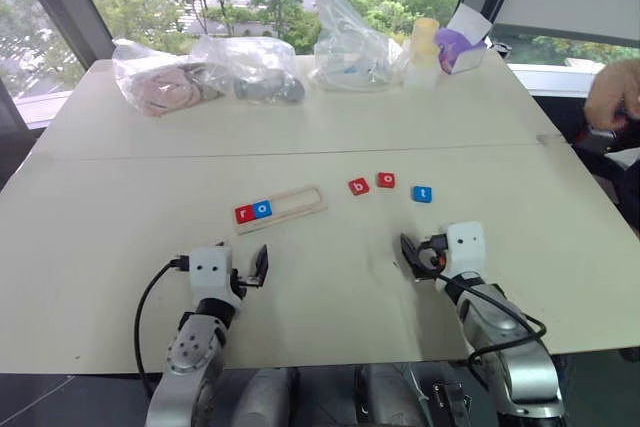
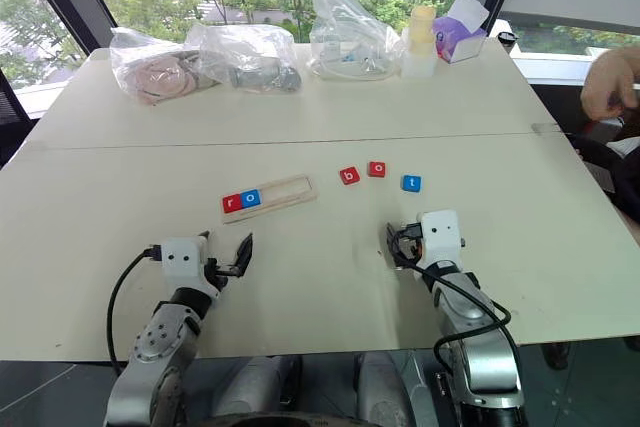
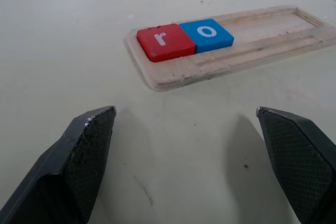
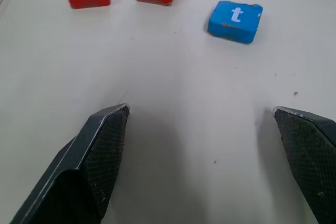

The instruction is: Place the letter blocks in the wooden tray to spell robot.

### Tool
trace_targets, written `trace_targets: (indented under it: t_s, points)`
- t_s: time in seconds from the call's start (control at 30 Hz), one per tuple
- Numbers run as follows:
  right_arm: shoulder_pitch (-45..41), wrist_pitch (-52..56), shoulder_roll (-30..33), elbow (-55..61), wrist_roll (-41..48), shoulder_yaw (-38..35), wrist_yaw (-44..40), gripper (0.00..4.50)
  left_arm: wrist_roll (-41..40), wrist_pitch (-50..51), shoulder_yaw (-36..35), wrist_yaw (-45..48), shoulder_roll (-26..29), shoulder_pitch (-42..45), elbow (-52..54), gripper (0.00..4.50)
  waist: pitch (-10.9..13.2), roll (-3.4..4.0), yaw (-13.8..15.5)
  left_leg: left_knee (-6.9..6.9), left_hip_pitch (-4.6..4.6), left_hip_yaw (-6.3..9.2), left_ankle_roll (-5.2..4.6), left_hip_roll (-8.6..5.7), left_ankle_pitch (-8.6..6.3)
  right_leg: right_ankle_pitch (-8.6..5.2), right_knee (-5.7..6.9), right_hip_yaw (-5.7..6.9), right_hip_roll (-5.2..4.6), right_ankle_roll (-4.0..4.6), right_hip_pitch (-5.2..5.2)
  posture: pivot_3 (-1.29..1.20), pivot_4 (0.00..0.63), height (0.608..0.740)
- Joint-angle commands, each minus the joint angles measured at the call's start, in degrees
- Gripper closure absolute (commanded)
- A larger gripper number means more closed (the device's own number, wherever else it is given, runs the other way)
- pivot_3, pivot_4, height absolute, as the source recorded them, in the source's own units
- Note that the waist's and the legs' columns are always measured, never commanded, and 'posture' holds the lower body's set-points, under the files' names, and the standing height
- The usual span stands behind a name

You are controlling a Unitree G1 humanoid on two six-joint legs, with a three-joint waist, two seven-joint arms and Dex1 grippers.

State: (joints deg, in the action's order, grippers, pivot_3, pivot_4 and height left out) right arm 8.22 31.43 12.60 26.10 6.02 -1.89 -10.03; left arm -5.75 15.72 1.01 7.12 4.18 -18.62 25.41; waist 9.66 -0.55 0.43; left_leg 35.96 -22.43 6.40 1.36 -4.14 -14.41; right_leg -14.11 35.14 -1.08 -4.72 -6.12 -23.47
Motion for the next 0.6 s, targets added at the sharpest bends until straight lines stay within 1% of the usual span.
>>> trace_targets:
  t_s: [0.03,0.17,0.3,0.6]
  points:
    - [0.9,-1.0,1.4,0.6,0.5,1.0,-2.4,0.03,-0.4,-1.0,-0.6,0.9,1.3,-0.5,1.6,0.00,0.0,0.00,-0.2,0.00,0.00,0.00,0.01,0.00,-0.02,-0.01,-0.01,-0.01,0.00,-0.01,0.00,0.00,0.150,0.740]
    - [1.5,-2.0,1.9,1.3,0.8,1.2,-3.8,0.03,-2.2,-0.9,-1.3,3.2,2.8,-0.6,2.3,0.00,0.0,0.00,-0.2,0.01,-0.02,-0.01,0.00,0.00,-0.03,-0.01,-0.03,0.00,0.00,-0.01,-0.01,0.00,0.150,0.740]
    - [0.0,-3.4,2.8,0.2,0.2,1.9,-4.8,0.03,-3.1,-1.6,-2.5,4.4,3.9,0.7,0.6,0.00,0.1,0.02,-0.2,-0.01,-0.02,-0.01,0.00,0.02,-0.03,-0.01,-0.03,-0.01,0.01,0.00,-0.04,0.00,0.150,0.740]
    - [-1.4,-6.1,3.8,-1.6,-0.3,2.3,-6.7,0.03,-4.5,-6.2,-2.7,8.2,4.8,2.9,-6.0,0.00,0.1,0.09,0.3,0.04,-0.03,-0.01,0.00,0.01,-0.03,0.01,-0.02,-0.01,0.00,0.01,-0.02,0.00,0.150,0.740]
